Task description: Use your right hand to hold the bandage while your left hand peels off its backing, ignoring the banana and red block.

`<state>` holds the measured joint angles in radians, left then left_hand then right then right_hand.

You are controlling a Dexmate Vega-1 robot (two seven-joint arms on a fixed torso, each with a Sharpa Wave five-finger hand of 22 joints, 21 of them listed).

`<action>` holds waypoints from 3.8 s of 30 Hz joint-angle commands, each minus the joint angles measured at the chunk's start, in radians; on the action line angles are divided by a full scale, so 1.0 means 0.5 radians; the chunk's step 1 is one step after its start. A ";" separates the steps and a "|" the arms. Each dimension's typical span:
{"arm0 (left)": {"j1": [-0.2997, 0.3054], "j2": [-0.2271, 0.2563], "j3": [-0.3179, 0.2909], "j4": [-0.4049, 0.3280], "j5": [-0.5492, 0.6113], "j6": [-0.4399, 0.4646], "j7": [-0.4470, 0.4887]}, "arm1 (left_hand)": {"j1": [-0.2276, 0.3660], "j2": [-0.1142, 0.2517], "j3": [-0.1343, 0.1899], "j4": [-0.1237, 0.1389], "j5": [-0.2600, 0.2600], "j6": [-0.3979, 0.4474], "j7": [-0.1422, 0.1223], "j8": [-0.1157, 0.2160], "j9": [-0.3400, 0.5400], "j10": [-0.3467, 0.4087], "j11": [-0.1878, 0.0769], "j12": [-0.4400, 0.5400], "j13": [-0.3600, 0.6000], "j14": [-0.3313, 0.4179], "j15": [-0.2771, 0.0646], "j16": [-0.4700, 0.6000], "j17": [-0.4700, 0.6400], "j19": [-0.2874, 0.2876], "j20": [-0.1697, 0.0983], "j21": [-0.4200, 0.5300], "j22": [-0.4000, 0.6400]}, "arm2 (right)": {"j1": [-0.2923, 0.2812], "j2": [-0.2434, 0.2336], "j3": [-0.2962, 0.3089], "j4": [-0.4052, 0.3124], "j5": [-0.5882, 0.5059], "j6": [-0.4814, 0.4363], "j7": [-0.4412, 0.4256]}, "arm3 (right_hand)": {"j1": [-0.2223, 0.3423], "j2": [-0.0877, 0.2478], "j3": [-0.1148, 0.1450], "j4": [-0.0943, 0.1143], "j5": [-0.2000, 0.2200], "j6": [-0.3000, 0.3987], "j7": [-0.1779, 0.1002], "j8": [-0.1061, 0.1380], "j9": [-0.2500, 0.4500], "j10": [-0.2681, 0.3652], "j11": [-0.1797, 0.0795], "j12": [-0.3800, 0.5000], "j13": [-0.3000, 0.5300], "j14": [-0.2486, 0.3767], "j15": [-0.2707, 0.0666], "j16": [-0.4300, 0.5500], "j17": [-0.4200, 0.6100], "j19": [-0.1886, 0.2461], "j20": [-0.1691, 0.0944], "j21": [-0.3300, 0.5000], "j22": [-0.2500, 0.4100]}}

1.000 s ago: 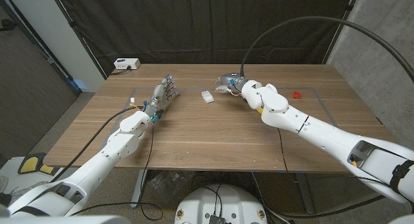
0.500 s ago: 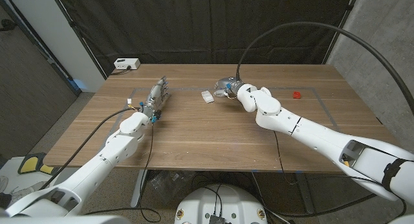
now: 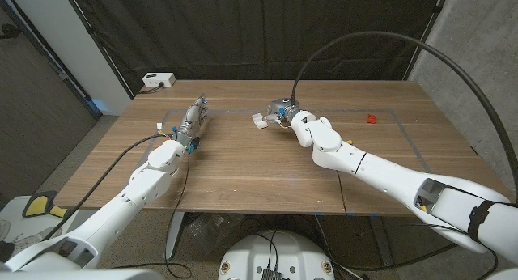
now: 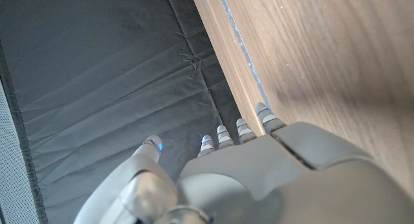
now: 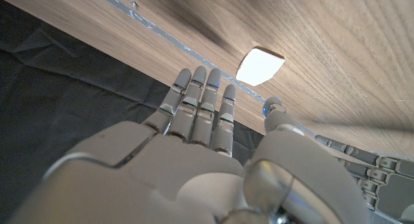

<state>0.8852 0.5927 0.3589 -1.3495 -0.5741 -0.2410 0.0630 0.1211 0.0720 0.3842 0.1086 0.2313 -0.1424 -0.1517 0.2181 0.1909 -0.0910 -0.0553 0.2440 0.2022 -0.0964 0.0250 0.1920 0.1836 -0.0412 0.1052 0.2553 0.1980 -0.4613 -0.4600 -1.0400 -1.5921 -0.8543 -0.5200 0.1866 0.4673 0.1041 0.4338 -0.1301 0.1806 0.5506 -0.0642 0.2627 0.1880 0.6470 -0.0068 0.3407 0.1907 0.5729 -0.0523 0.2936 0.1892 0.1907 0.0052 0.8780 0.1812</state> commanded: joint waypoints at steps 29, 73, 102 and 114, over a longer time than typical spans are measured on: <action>-0.081 -0.028 0.007 0.100 -0.022 -0.088 -0.134 | 0.032 -0.010 0.004 -0.007 -0.023 0.042 -0.004 0.009 0.002 0.039 0.003 0.003 0.009 0.033 0.003 0.014 0.013 0.034 0.025 0.019 0.004 | 0.031 0.331 -0.223 0.556 -0.004 -0.194 -0.775 | 0.381 -0.252 -0.222 -0.062 0.066 0.516 -0.071 0.118 0.022 0.630 -0.136 0.244 0.142 0.558 -0.313 0.463 0.350 0.202 -0.078 0.045 0.017; -0.184 -0.070 0.042 0.218 -0.003 -0.138 -0.207 | 0.039 -0.021 -0.006 -0.007 -0.034 0.044 -0.005 -0.008 0.002 0.035 0.004 -0.011 0.010 0.033 0.005 0.009 0.015 0.032 0.025 0.014 0.004 | 0.200 0.371 -0.421 0.778 0.184 -0.214 -0.610 | 0.591 -0.176 -0.346 -0.024 0.124 0.703 -0.075 0.137 0.038 0.768 -0.172 0.357 0.310 0.645 -0.341 0.866 0.731 0.222 -0.096 0.105 0.046; -0.224 -0.075 0.083 0.226 -0.001 -0.119 -0.290 | 0.044 -0.025 -0.012 -0.007 -0.038 0.034 -0.016 -0.021 0.003 0.033 0.004 -0.018 0.010 0.039 0.012 0.009 0.015 0.033 0.031 0.011 0.003 | 0.036 0.246 -0.239 0.649 0.136 -0.018 -1.292 | 1.003 0.132 -0.147 -0.040 0.052 0.856 -0.171 0.133 0.036 0.818 -0.288 0.427 0.479 0.702 -0.363 0.786 0.783 0.167 -0.251 0.243 0.068; -0.231 -0.070 0.105 0.178 0.009 -0.104 -0.317 | 0.042 -0.026 -0.016 -0.004 -0.039 0.034 -0.020 -0.023 0.003 0.035 0.007 -0.019 0.011 0.042 0.015 0.009 0.016 0.036 0.035 0.011 0.003 | -0.087 0.271 -0.089 0.720 0.123 0.107 -1.897 | 0.980 0.134 -0.248 0.124 0.162 0.813 -0.276 0.227 0.305 0.767 -0.378 0.538 0.804 0.676 -0.364 0.762 1.048 0.003 -0.387 0.449 0.133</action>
<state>0.7735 0.5548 0.4015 -1.2410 -0.5755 -0.3014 -0.0813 0.1486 0.0573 0.3795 0.1077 0.2166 -0.1266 -0.1534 0.2069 0.1909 -0.0788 -0.0535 0.2360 0.2021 -0.0805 0.0304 0.1971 0.1884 -0.0288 0.1177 0.2591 0.1975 -0.4519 -0.3315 -1.1510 -1.2590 -0.7861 -0.5214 -0.4960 0.9667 0.1661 0.3247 -0.0989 0.2324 0.9517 -0.1777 0.3535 0.2833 1.0524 -0.1920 0.5883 0.5251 0.9202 -0.1282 0.6767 0.6569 0.2104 -0.0376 1.0543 0.2350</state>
